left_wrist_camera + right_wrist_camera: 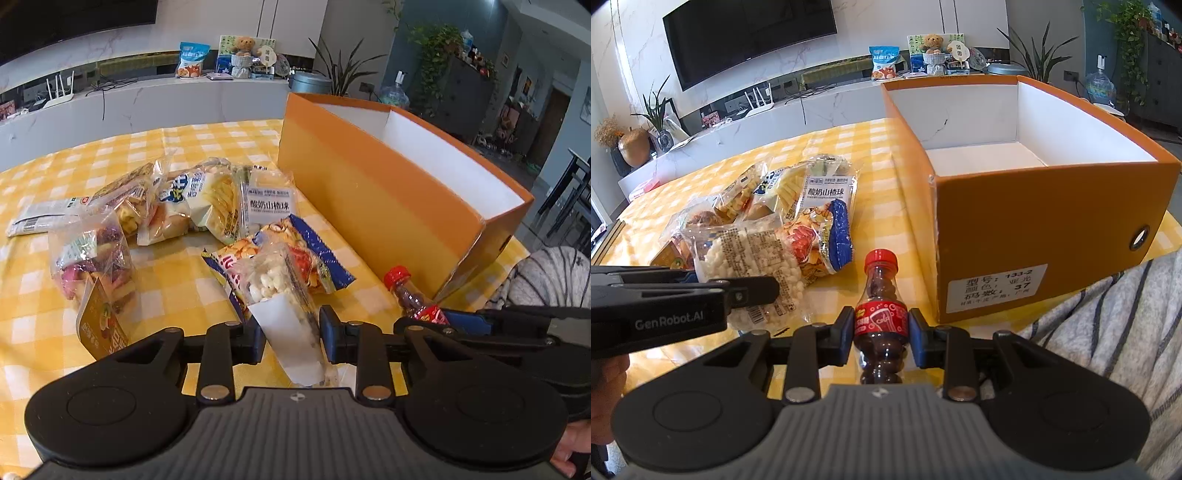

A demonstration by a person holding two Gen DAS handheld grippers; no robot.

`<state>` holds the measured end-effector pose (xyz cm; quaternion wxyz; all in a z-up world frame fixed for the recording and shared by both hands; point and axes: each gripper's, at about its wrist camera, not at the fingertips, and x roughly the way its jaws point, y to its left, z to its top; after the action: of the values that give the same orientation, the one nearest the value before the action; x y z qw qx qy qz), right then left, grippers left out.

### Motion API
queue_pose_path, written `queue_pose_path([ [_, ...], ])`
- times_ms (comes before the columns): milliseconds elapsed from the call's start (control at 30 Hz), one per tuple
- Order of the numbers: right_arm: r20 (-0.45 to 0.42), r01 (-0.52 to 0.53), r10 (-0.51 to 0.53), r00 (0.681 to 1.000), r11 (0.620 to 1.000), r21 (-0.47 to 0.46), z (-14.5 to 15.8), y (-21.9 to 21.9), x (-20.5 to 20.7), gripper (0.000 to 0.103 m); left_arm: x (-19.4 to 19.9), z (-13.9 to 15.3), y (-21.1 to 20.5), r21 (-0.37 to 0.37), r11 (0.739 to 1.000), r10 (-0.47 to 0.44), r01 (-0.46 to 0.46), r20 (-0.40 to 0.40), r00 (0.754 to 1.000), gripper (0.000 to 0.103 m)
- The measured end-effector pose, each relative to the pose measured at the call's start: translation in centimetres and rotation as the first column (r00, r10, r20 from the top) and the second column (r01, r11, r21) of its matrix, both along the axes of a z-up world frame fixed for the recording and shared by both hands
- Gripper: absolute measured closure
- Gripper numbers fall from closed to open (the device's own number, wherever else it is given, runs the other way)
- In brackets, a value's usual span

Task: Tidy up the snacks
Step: 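Close the left tool on the white puffed-snack bag and lift it, then carry both items over the orange box and open the left tool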

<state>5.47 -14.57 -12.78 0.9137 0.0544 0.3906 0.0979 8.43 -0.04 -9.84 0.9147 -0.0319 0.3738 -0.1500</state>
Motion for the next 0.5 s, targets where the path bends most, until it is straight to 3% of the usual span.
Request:
queue_pose_path([
  [133,0.022,0.01,-0.011,1.0,1.0,0.005,0.3,-0.1,-0.3,0.074,-0.6,0.7,0.2,0.029,0.999,0.023,-0.024,0.035,0.999,0.073],
  [267,0.029,-0.001,0.0,1.0,1.0,0.019,0.5,-0.2,-0.5,0.074,-1.2,1.4,0.7,0.001,0.999,0.044,-0.044,0.039,0.998,0.079],
  [500,0.044,-0.028,0.024,0.999,0.996,0.09,1.0,-0.6,-0.9,0.074,-1.9,3.0,0.8,-0.011,0.997,0.076,-0.075,0.059,0.995,0.079],
])
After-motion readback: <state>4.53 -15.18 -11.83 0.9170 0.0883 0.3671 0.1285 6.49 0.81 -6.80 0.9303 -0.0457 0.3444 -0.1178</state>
